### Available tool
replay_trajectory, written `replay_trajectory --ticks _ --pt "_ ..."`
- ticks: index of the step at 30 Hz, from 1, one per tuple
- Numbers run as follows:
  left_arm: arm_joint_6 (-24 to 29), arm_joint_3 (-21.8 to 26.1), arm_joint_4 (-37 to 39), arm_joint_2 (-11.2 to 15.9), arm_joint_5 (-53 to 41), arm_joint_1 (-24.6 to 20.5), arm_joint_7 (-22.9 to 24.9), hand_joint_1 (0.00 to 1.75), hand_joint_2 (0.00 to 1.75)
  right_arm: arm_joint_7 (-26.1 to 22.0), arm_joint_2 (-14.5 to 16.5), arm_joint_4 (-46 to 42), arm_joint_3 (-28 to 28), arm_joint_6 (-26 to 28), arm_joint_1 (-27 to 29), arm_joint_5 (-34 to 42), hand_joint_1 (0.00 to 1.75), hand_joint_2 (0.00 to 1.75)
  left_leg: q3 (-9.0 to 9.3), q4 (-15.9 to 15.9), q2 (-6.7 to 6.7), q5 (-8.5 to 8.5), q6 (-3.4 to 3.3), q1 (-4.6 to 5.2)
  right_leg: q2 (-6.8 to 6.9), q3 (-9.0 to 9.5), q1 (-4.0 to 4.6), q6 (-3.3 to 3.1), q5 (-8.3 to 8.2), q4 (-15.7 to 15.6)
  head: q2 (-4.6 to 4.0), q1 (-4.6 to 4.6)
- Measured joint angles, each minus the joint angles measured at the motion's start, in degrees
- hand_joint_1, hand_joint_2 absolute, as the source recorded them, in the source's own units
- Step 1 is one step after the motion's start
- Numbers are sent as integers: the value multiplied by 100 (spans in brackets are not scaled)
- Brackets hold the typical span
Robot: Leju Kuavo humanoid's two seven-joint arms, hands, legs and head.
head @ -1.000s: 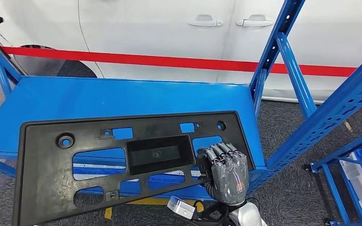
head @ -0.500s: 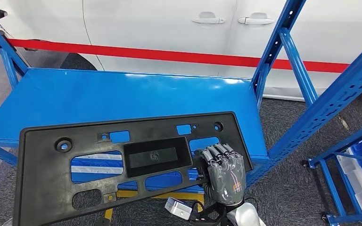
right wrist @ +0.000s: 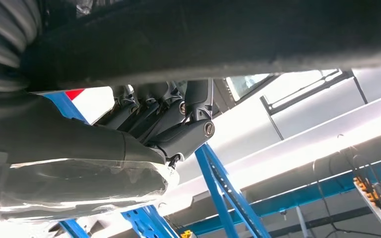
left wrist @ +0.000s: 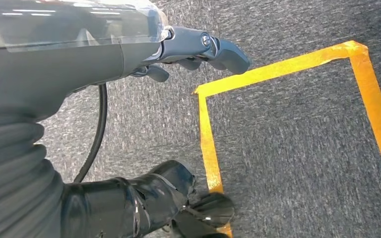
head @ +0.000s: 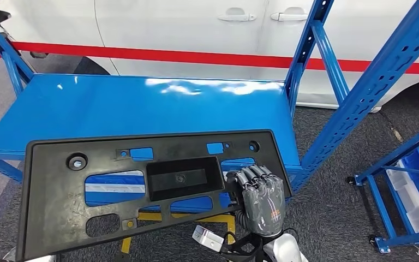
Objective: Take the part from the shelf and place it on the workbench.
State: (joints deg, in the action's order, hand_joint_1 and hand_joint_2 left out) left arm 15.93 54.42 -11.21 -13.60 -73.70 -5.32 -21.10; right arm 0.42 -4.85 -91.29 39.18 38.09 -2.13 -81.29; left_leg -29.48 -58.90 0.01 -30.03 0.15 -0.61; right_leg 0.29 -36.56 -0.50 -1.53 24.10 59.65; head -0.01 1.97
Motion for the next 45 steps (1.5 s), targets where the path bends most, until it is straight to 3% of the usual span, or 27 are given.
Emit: replay_trajectory --ticks 3,5,6,8,10,11,12,14,16,19,20,22,24,25,26,27,29,31,34,35,37,39,40,41,42,45 --pt "-2 0 1 -1 -2 10 1 0 175 2 0 -1 -1 3 4 5 171 175 3 115 9 96 -102 26 -3 -21 13 108 -95 -18 0 2" --pt "-2 0 0 -4 -3 8 -1 0 175 2 0 -1 -5 4 11 6 171 175 -35 152 -13 200 -194 2 -21 -77 2 167 12 81 0 4" --pt "-2 0 0 -5 -3 4 -1 0 175 2 0 -1 -7 5 14 7 171 175 -70 171 -25 257 -238 -12 -28 -154 -4 186 191 273 0 6" --pt "-2 0 -1 -7 -2 5 -2 0 175 4 0 3 -10 5 20 11 171 175 -174 167 -39 345 -287 -9 -31 -386 -26 213 690 948 0 8" --pt "-2 0 -1 -7 -2 16 -1 0 175 10 -1 9 -13 5 28 20 171 175 -296 141 -44 414 -281 -2 -30 -496 -32 237 953 1473 0 7" --pt "-2 0 -1 -7 -3 19 -1 0 175 14 -1 11 -14 5 30 25 171 175 -354 119 -44 441 -273 -1 -30 -406 -32 238 931 1456 0 7" --pt "-2 0 -1 -7 -3 19 -1 0 175 15 -1 12 -14 5 31 28 171 175 -404 93 -44 461 -264 -1 -29 -201 -31 229 822 1212 0 6" --pt "-2 0 -1 -7 -2 18 -1 0 175 15 0 11 -15 5 27 34 171 175 -475 39 -41 490 -231 9 -29 321 -15 184 591 436 0 5" --pt "-2 0 -1 -7 -2 17 -1 0 175 15 0 9 -16 5 24 39 171 175 -517 9 -40 528 -169 21 -32 556 19 132 497 0 1 4" --pt "-4 0 -1 -7 -3 18 -1 0 175 19 1 8 -16 6 28 40 171 175 -551 12 -37 585 -58 10 -28 512 33 35 407 -59 0 4" --pt "-4 0 -1 -7 -5 18 -1 0 175 24 3 8 -17 6 27 40 171 175 -582 -44 -32 519 -28 5 -21 494 19 -8 361 -85 0 3" --pt "-4 0 -1 -5 -7 17 -1 0 175 44 19 8 -19 4 25 39 171 175 -745 -459 -23 156 19 -9 -3 425 -9 -79 266 -122 -1 2" --pt "-4 0 -1 -6 -7 19 -1 0 175 64 38 10 -21 3 30 38 171 175 -982 -1173 -22 -296 62 -16 0 304 -6 -105 191 -107 -1 0" --pt "-4 0 0 -6 -7 22 0 0 175 71 44 11 -24 2 35 38 171 175 -1040 -1431 -23 -418 78 -19 1 241 -5 -102 157 -93 -1 0" --pt "-4 0 0 -6 -7 23 0 0 175 77 48 13 -28 -1 41 36 171 175 -993 -1485 -23 -430 88 -23 1 182 -5 -93 125 -76 0 -1" --pt "-4 0 0 -6 -7 23 1 0 175 81 52 15 -36 -6 46 32 171 175 -832 -1311 -23 -345 89 -27 -1 131 -6 -79 96 -58 1 -1" --pt "-3 0 -1 -4 -7 14 1 0 175 95 69 19 -61 -15 52 25 171 175 -309 -523 -21 -97 64 -30 -4 48 -7 -33 48 -15 1 -1" --pt "-2 0 -1 -5 -8 6 0 0 175 109 91 23 -93 -16 52 49 171 175 -14 19 -7 37 6 -5 -5 3 3 32 2 17 1 1" --pt "-2 0 -1 -8 -9 15 -12 0 175 44 104 26 -114 -23 54 246 171 175 -36 96 -5 128 -104 13 -7 -12 7 138 -81 -11 1 0" --pt "-3 0 -1 -10 -9 13 -19 0 175 -1 104 26 -115 -31 53 328 171 175 -51 114 -15 175 -150 2 -14 -33 2 166 -43 20 1 3" --pt "-4 0 -1 -15 -9 4 -28 0 175 -75 103 26 -116 -68 43 458 171 175 -112 149 -37 281 -239 -24 -27 -182 -12 210 283 381 1 6" --pt "-5 0 0 -15 -9 4 -32 0 175 -133 103 28 -117 -110 34 568 171 175 -220 135 -45 357 -273 -13 -30 -429 -23 241 767 1099 1 7" --pt "-5 1 0 -15 -9 7 -30 0 175 -156 103 30 -117 -124 33 615 171 175 -277 121 -47 389 -269 -8 -29 -503 -27 253 909 1388 0 7" --pt "-6 1 0 -15 -9 9 -27 0 175 -172 103 32 -116 -128 30 653 171 175 -333 103 -48 416 -265 -5 -29 -491 -27 255 950 1509 0 5" --pt "-6 1 -1 -15 -9 9 -23 0 175 -181 104 32 -116 -130 22 675 171 175 -379 82 -48 436 -259 -3 -29 -361 -26 247 882 1397 0 6" --pt "-4 1 -1 -23 -11 7 -16 0 175 -188 105 27 -116 -125 -23 701 171 175 -461 28 -44 476 -224 11 -28 358 4 152 518 307 0 4"
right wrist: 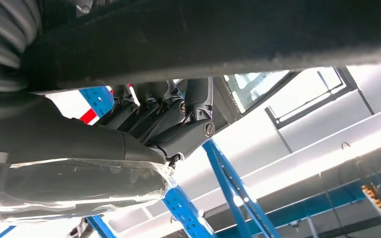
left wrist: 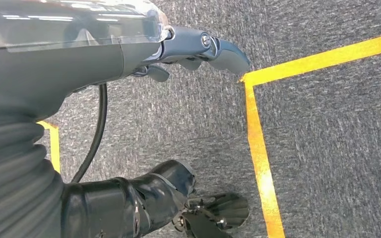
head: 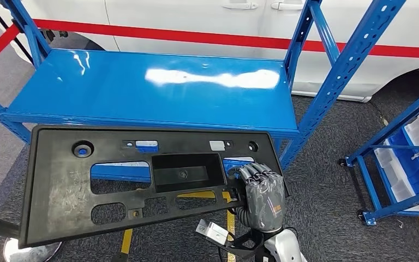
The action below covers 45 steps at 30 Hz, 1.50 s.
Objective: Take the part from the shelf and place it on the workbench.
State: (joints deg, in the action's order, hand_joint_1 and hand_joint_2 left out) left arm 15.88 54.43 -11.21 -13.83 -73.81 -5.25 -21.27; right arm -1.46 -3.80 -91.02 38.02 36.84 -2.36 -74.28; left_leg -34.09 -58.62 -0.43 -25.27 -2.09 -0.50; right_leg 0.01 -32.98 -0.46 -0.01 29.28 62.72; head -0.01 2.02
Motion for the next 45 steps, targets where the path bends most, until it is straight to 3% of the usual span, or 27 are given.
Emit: replay_trajectory --ticks 2,5,6,8,10,11,12,15,17,19,21,23,25,26,27,28,29,31,33,34,36,38,40,41,42,43,45 --pt "1 -1 1 -8 -2 -3 1 0 175 -2 4 -2 -1 -1 -23 41 171 175 -31 -12 -4 39 56 5 0 173 42 -57 -67 -349 0 0" --pt "3 -1 2 -15 -2 -1 4 0 175 -27 21 -2 -1 -33 -33 225 171 175 -69 -11 -1 64 165 -3 9 137 35 -135 -178 -415 1 -2" --pt "4 -1 2 -16 -1 -1 4 0 175 -36 32 -2 -1 -50 -40 274 171 175 -110 -92 6 -29 195 -5 20 117 14 -175 -230 -449 1 -3" --pt "5 -1 1 -16 1 -1 4 0 175 -42 58 -2 -1 -72 -55 316 171 175 -293 -581 18 -443 245 -23 41 39 -11 -233 -325 -488 0 -7" --pt "5 -1 1 -16 1 1 5 0 175 -43 73 1 0 -77 -58 325 171 175 -503 -1282 18 -862 295 -45 46 -79 -14 -244 -403 -474 -1 -8" --pt "5 -1 1 -15 1 2 5 0 175 -43 74 3 0 -78 -58 325 171 175 -522 -1465 17 -938 316 -56 47 -141 -16 -232 -440 -460 -1 -8" --pt "5 -1 1 -14 1 2 6 0 175 -44 74 5 0 -80 -57 325 171 175 -436 -1436 17 -908 331 -67 46 -202 -20 -216 -474 -442 -1 -8" --pt "5 -1 0 -9 1 -6 5 0 175 -44 81 7 -1 -82 -59 325 171 175 273 -372 30 -545 341 -85 38 -354 -30 -135 -551 -356 1 -8" --pt "5 -1 1 -9 0 -7 2 0 175 -45 86 4 -1 -82 -61 325 171 175 489 41 61 -442 295 -71 33 -418 -15 -67 -604 -311 1 -4" --pt "5 -1 1 -9 0 6 3 0 175 -47 87 3 -1 -82 -61 325 171 175 437 32 75 -389 212 -50 29 -443 -13 5 -670 -321 1 -2" --pt "5 -1 1 -10 1 6 7 0 175 -48 87 3 -1 -82 -60 325 171 175 389 43 56 -311 110 -49 26 -485 -35 70 -590 -259 1 -1" --pt "5 -1 0 -10 1 -6 7 0 175 -48 87 4 -1 -82 -61 325 171 175 307 56 36 -220 14 -52 22 -642 -51 108 -168 175 0 -1" --pt "5 1 0 -9 2 -6 7 0 175 -50 87 9 -2 -87 -61 351 171 175 188 45 27 -139 -27 -31 19 -845 -47 125 311 891 0 -2" --pt "5 1 0 -9 2 -3 7 0 175 -62 87 14 -3 -102 -61 396 171 175 126 38 22 -100 -31 -19 18 -877 -44 124 414 1138 0 -1" --pt "5 2 0 -9 2 -1 7 0 175 -84 87 21 -3 -131 -60 469 171 175 67 30 20 -65 -31 -7 18 -811 -39 111 394 1193 1 -2" --pt "5 1 0 -9 2 -1 6 0 175 -112 87 27 -3 -169 -61 567 171 175 15 23 21 -32 -26 6 16 -635 -29 83 282 1028 1 -2" --pt "5 1 0 -10 2 -1 5 0 175 -141 87 30 -4 -212 -63 664 171 175 -23 18 24 -4 -22 18 13 -366 -12 34 133 686 0 -2" --pt "5 1 1 -21 2 -1 1 0 175 -175 86 31 -10 -273 -77 804 171 175 -72 15 20 48 3 24 5 157 39 -91 6 -100 0 -4" --pt "5 1 2 -32 6 -6 -2 0 175 -182 82 31 -25 -294 -90 828 171 175 -90 33 10 111 65 -9 -3 352 97 -158 8 -461 1 -2" --pt "5 1 2 -33 9 -8 -3 0 175 -179 81 30 -33 -297 -93 806 171 175 -88 51 9 150 104 -20 -6 353 120 -164 -37 -500 1 -2" --pt "9 -1 1 -30 14 -2 -3 0 175 -169 81 31 -44 -303 -95 732 171 175 -124 40 25 120 168 -19 14 359 73 -196 -160 -625 1 -1" --pt "19 0 0 -25 19 6 -3 0 175 -160 86 32 -45 -309 -96 700 171 175 -273 -295 46 -218 222 -5 44 327 13 -233 -296 -746 0 -3" --pt "28 0 0 -22 21 7 -2 0 175 -152 86 34 -47 -311 -91 722 171 175 -496 -992 49 -677 279 -25 62 215 14 -243 -377 -737 0 -6" --pt "31 -1 0 -20 21 9 -2 0 175 -152 86 38 -51 -312 -86 735 171 175 -560 -1282 49 -791 308 -43 67 149 9 -230 -404 -710 0 -6" --pt "32 0 0 -15 21 11 -2 0 175 -152 86 42 -56 -314 -80 747 171 175 -547 -1419 48 -795 336 -61 71 77 -1 -214 -427 -673 0 -7" --pt "33 0 0 -10 21 11 -2 0 175 -154 85 46 -62 -316 -78 757 171 175 -433 -1346 47 -695 365 -81 71 4 -16 -196 -446 -624 0 -7" --pt "36 0 0 -1 20 3 -2 0 175 -161 85 50 -70 -332 -74 784 171 175 35 -684 47 -442 421 -125 68 -142 -52 -147 -466 -495 1 -9"
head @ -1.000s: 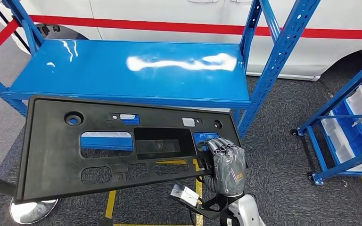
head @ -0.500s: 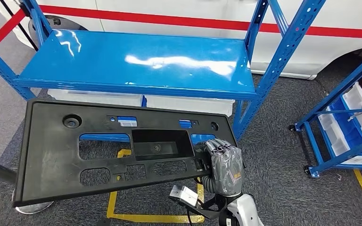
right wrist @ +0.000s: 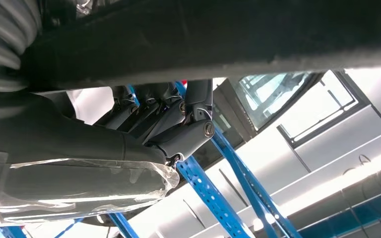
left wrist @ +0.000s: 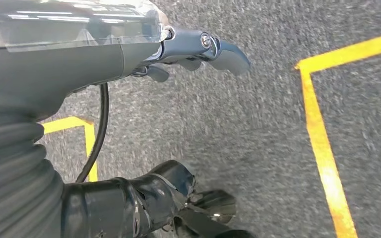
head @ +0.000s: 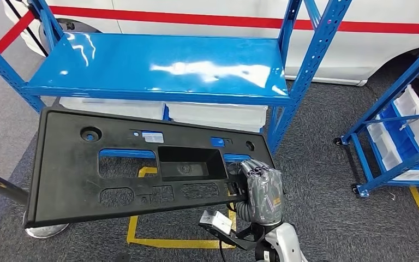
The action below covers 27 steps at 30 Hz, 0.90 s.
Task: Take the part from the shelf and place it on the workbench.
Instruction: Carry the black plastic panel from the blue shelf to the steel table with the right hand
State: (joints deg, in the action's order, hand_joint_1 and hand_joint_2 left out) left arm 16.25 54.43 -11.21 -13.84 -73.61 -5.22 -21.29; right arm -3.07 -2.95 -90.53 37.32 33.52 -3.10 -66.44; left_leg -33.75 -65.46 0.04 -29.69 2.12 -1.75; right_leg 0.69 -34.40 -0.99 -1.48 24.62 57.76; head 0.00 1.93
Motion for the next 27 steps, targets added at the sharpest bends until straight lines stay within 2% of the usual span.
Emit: replay_trajectory --ticks 1,2,3,5,6,7,9,10,11,12,13,14,15,17,18,19,21,22,23,24,26,27 --pt "1 -1 0 2 -1 -7 -1 0 175 -4 1 0 -6 -16 -1 16 171 175 218 344 8 60 -2 0 -3 -71 -3 33 -7 72 0 -1" --pt "2 -1 0 3 -2 -10 -1 0 175 -9 1 -1 -10 -35 -1 28 171 175 352 577 17 71 -19 2 -6 -125 2 71 -19 129 0 1" --pt "2 -1 0 4 -2 -12 -1 0 175 -16 1 0 -15 -50 -1 37 171 175 391 670 27 40 -49 15 -10 -164 15 112 -40 166 0 2" --pt "3 1 1 7 -4 -2 0 0 175 -31 -2 3 -20 -69 4 49 171 175 336 656 30 83 -147 29 -22 -204 21 186 -93 188 0 6" --pt "4 1 1 7 -8 -1 1 0 175 -39 -3 5 -22 -71 4 56 171 175 303 661 20 119 -203 29 -30 -231 11 216 -54 224 0 6" --pt "4 2 1 7 -12 -3 1 0 175 -48 -4 8 -25 -72 4 62 171 175 261 669 9 165 -269 28 -37 -279 -2 240 76 332 0 8" --pt "4 2 1 9 -18 -12 1 0 175 -60 -5 14 -32 -72 5 77 171 175 155 678 -11 268 -366 38 -48 -446 -18 269 565 846 -1 8" --pt "4 2 0 10 -18 -13 1 0 175 -64 -7 17 -36 -72 6 83 171 175 89 676 -16 319 -389 52 -49 -544 -20 276 813 1204 -1 9" --pt "4 2 0 11 -17 -12 2 0 175 -65 -8 21 -40 -72 10 89 171 175 18 674 -20 372 -397 67 -51 -608 -19 280 966 1518 -1 8" --pt "4 2 0 11 -17 -10 1 0 175 -66 -8 25 -44 -72 12 94 171 175 -57 671 -24 425 -399 82 -52 -607 -16 275 997 1704 -1 8" --pt "4 2 0 12 -16 -9 1 0 175 -66 -9 27 -49 -72 15 97 171 175 -131 669 -26 476 -397 96 -52 -518 -11 257 915 1714 -1 8" --pt "4 2 0 12 -16 -8 1 0 175 -67 -9 28 -53 -72 16 100 171 175 -198 668 -26 526 -393 107 -54 -326 3 224 760 1522 0 6" --pt "4 2 0 12 -16 -9 0 0 175 -67 -9 28 -55 -72 14 100 171 175 -255 668 -24 574 -387 116 -54 -55 26 172 613 1180 0 6" --pt "4 2 0 2 -15 -8 -8 0 175 -67 -9 27 -60 -70 8 101 171 175 -327 674 -25 663 -348 123 -53 478 83 65 566 391 0 4" --pt "4 2 0 -2 -14 -9 -16 0 175 -67 -9 27 -62 -69 9 102 171 175 -339 683 -27 703 -316 114 -53 622 113 29 602 140 0 5" --pt "4 2 1 -9 -14 -8 -24 0 175 -68 -10 26 -66 -66 11 102 171 175 -344 701 -31 745 -277 98 -53 675 135 9 640 9 0 5" --pt "10 2 1 -14 -17 -6 -32 0 175 -72 -10 26 -72 -60 21 99 171 175 -349 735 -32 801 -200 80 -41 653 142 -20 544 -83 -2 7" --pt "17 2 1 -16 -18 -4 -33 0 175 -75 -10 27 -74 -57 23 97 171 175 -381 689 -29 739 -170 82 -31 642 122 -45 480 -136 -1 6" --pt "23 2 0 -16 -19 -2 -33 0 175 -77 -8 27 -77 -56 26 96 171 175 -443 540 -25 587 -146 88 -19 623 99 -67 414 -185 -2 6" --pt "27 2 0 -15 -19 -1 -33 0 175 -78 -7 28 -79 -55 32 94 171 175 -541 274 -22 358 -129 86 -6 596 78 -81 362 -211 -2 5" --pt "30 2 0 -12 -18 5 -33 0 175 -78 -4 29 -84 -54 46 93 171 175 -759 -448 -21 -78 -92 78 0 507 77 -90 306 -197 -2 5" --pt "30 2 0 -9 -18 9 -33 0 175 -78 -4 31 -86 -54 57 93 171 175 -806 -706 -22 -158 -75 71 2 459 77 -82 285 -174 -2 5"
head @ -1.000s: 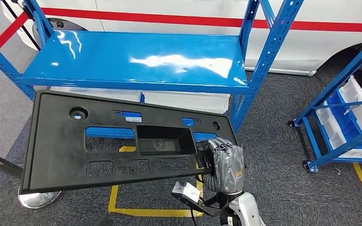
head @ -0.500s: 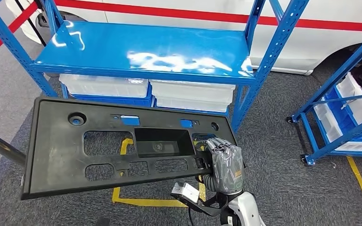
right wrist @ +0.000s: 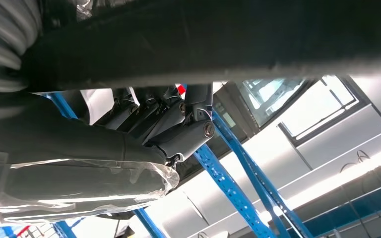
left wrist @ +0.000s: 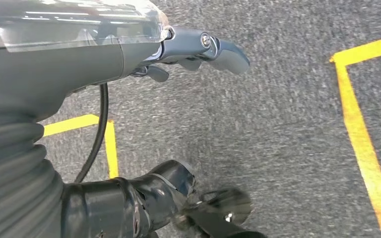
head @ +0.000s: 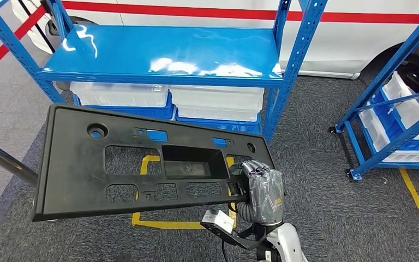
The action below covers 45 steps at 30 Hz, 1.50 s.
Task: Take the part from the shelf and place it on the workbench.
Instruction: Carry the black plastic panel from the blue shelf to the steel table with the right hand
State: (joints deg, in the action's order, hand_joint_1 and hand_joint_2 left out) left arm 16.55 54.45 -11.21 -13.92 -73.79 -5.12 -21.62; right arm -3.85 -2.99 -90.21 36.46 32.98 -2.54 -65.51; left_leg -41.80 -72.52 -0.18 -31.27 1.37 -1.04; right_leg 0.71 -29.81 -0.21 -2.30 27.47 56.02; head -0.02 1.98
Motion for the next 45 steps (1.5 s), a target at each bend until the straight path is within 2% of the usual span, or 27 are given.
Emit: replay_trajectory --ticks 1,2,4,5,6,9,11,14,15,16,17,19,21,24,26,27,29,30,31,32,33,34,36,37,40,42,45 --pt "0 0 0 4 -1 4 0 0 175 -1 0 2 -2 0 10 -1 171 175 47 -70 -1 27 13 -6 1 -49 -1 10 -17 31 1 -1" --pt "0 0 0 8 -1 7 0 0 175 -1 0 4 -4 0 18 -1 171 175 215 96 -1 141 19 -11 0 -94 -5 19 -27 70 1 -1" --pt "0 0 0 18 -1 3 0 0 175 -1 0 4 -11 1 28 -3 171 175 755 859 -1 352 0 -10 -2 -171 -4 45 -26 161 1 -1" --pt "1 0 0 21 -1 0 -1 0 175 -1 0 4 -15 1 29 -3 171 175 958 1176 3 400 -28 2 -2 -201 1 67 -26 199 1 0" --pt "1 0 0 24 -1 0 -1 0 175 -1 0 3 -19 1 30 -5 171 175 1069 1372 6 402 -58 15 -3 -225 8 93 -30 231 1 0" --pt "2 0 0 21 -2 6 -1 0 175 -1 -1 3 -23 1 36 -10 171 175 1060 1466 7 417 -157 17 -11 -263 16 179 -53 262 1 -1" --pt "2 0 0 18 -1 0 -1 0 175 -2 -2 3 -28 2 35 -10 171 175 1046 1509 0 466 -239 -13 -31 -351 9 234 99 447 0 3" --pt "2 0 0 18 0 1 -2 0 175 -2 -3 7 -35 -1 53 7 171 175 986 1515 -8 514 -304 -13 -51 -807 -28 305 655 1465 0 4" --pt "2 0 0 19 1 6 -2 0 175 -4 -5 11 -38 -3 65 25 171 175 964 1505 -9 522 -306 -11 -51 -934 -41 321 748 1758 1 5" --pt "3 0 0 19 1 11 -2 0 175 -6 -8 15 -44 -4 77 50 171 175 946 1491 -9 527 -304 -10 -50 -961 -53 330 721 1845 1 5" --pt "3 0 0 20 2 14 -2 0 175 -10 -10 18 -53 -4 86 79 171 175 933 1472 -8 529 -300 -11 -50 -878 -64 331 592 1713 1 5" --pt "5 0 0 19 8 16 -2 0 175 -16 -11 19 -78 -2 94 132 171 175 921 1436 -4 524 -283 -12 -48 -477 -77 310 230 974 1 5" --pt "9 0 0 19 15 14 -4 0 175 -21 -11 15 -110 1 108 168 171 175 889 1406 -3 529 -228 3 -49 -215 -53 278 64 407 1 4" --pt "19 2 1 20 18 21 -10 0 175 -34 -11 8 -164 6 167 228 171 175 847 1416 -9 564 -115 6 -67 -234 -26 212 34 305 1 2" --pt "24 2 1 21 23 22 -17 0 175 -45 -11 -5 -204 24 203 272 171 175 778 1276 -8 442 -60 -4 -66 -239 -46 135 -18 255 0 1" --pt "25 2 0 21 28 21 -20 0 175 -53 -11 -14 -227 43 222 295 171 175 679 1046 -6 282 -40 -10 -62 -241 -56 99 -40 232 1 1" --pt "27 2 0 24 44 28 -22 0 175 -69 -11 -27 -284 102 288 344 171 175 384 333 -5 -107 -13 -13 -57 -262 -37 64 -56 235 1 1" --pt "28 2 1 25 50 36 -21 0 175 -78 -11 -35 -318 132 337 366 171 175 257 14 -5 -229 -4 -14 -59 -276 -26 60 -58 244 1 1" --pt "32 2 1 26 59 45 -20 0 175 -90 -11 -50 -358 167 392 382 171 175 209 -135 -5 -245 -3 -14 -63 -289 -17 58 -59 257 1 1" --pt "36 2 1 26 69 52 -19 0 175 -101 -11 -75 -399 196 449 396 171 175 260 -73 -5 -158 -11 -13 -71 -299 -10 57 -59 271 1 1" --pt "39 2 1 26 82 55 -17 0 175 -111 -11 -107 -441 225 503 410 171 175 411 196 -3 11 -29 -13 -82 -305 -5 58 -57 286 1 1" --pt "43 2 0 28 93 56 -17 0 175 -119 -11 -145 -482 261 553 426 171 175 613 588 7 189 -58 -10 -92 -309 -1 62 -55 300 1 1" --pt "51 5 0 35 113 52 -16 0 175 -125 -11 -227 -558 348 641 460 171 175 931 1217 33 379 -111 13 -110 -336 21 94 -53 332 1 1" --pt "56 8 0 38 118 52 -17 0 175 -131 -11 -267 -596 394 687 479 171 175 991 1353 44 390 -131 27 -115 -354 25 117 -58 342 1 1" --pt "69 21 0 38 130 66 -19 0 175 -165 -12 -385 -711 501 851 556 171 175 999 1427 39 424 -193 23 -122 -376 19 205 -58 355 2 3" --pt "79 29 0 36 144 65 -20 0 175 -208 -15 -464 -793 567 950 626 171 175 1001 1485 17 476 -260 -8 -114 -491 6 265 149 621 1 5" --pt "91 40 0 33 169 71 -22 0 175 -327 -17 -571 -921 628 1096 780 171 175 975 1488 -21 496 -290 -14 -103 -947 -44 333 668 1634 0 4"
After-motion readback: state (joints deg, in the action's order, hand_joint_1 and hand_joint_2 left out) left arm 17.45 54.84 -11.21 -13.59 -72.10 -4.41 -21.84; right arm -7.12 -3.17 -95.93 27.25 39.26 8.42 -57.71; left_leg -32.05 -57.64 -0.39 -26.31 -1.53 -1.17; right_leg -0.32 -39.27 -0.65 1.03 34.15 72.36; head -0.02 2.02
